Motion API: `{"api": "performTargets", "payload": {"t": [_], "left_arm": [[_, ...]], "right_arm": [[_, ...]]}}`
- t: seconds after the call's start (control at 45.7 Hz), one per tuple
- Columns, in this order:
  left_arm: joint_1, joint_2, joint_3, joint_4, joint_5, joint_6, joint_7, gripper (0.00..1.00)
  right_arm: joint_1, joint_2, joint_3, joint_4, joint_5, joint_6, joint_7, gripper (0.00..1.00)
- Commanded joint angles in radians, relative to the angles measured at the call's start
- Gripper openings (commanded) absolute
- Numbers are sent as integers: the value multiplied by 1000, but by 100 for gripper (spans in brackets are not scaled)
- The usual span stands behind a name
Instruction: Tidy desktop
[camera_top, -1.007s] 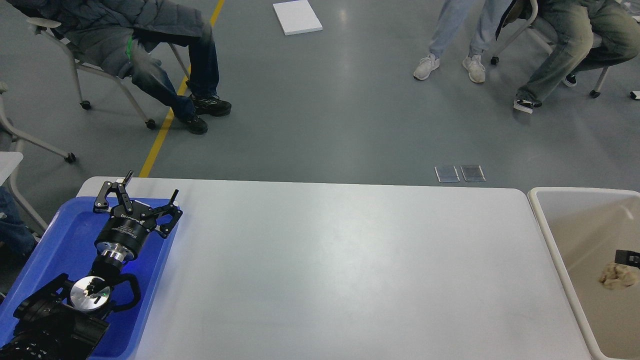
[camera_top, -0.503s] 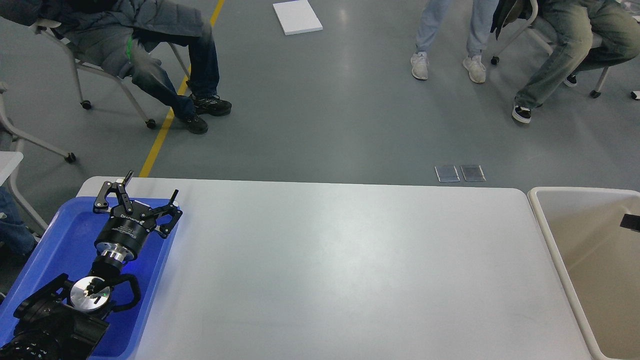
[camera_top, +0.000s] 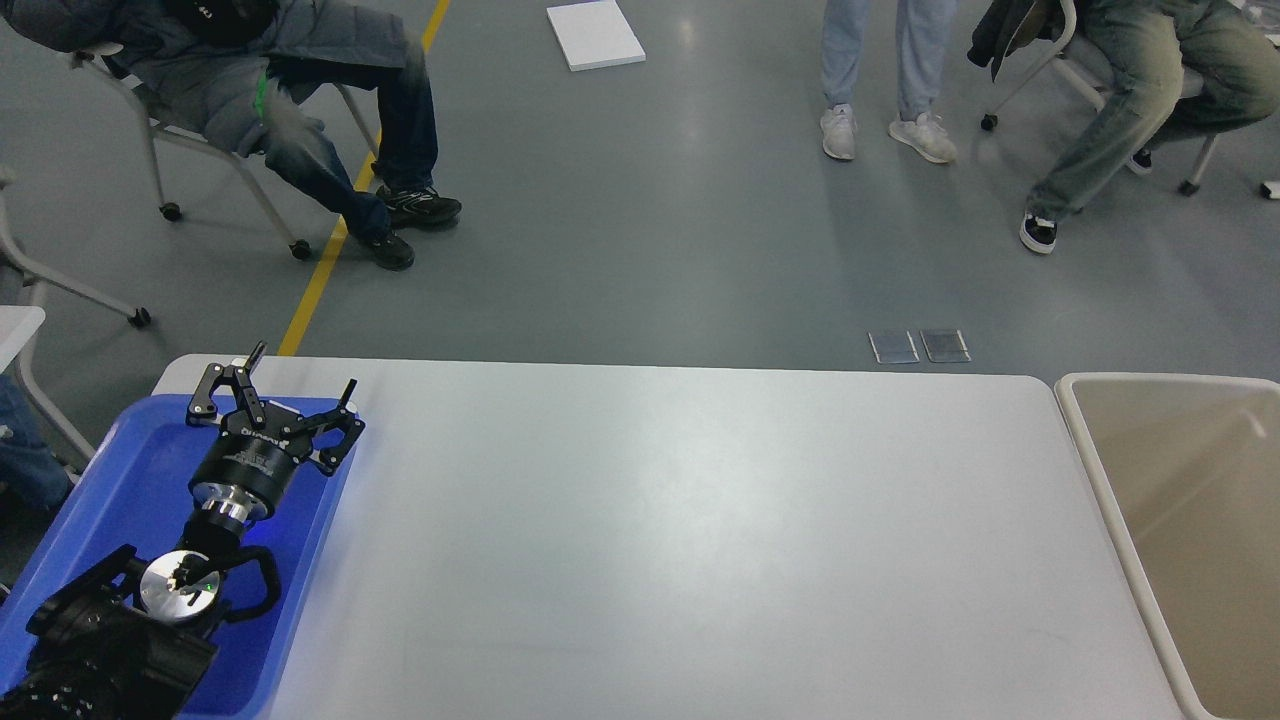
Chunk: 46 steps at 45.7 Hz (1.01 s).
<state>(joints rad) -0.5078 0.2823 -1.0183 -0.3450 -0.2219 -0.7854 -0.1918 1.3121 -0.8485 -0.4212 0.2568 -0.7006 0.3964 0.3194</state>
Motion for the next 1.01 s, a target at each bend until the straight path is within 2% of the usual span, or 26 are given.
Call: {"api": "performTargets", "payload": {"t": [0.0,0.241,0.35,0.569,0.744,0.985], "left_arm": [[0,0,0,0,-1,0,0,100],[0,0,0,1,-1,0,0,100],[0,0,0,0,-1,0,0,100],[0,0,0,0,-1,0,0,100],[0,0,0,0,-1,0,0,100],[0,0,0,1,-1,0,0,100]], "right_arm": [[128,-81,246,133,-8,-51,0,99],[130,-69,744,134,12,-122,0,99],[128,-61,892,134,44,-157,0,99],[84,-72,917,150,236,-149,10,100],[4,-115,926,283,361,-151,12,100],[-212,-74,1029,398,598,-168,10,100]]}}
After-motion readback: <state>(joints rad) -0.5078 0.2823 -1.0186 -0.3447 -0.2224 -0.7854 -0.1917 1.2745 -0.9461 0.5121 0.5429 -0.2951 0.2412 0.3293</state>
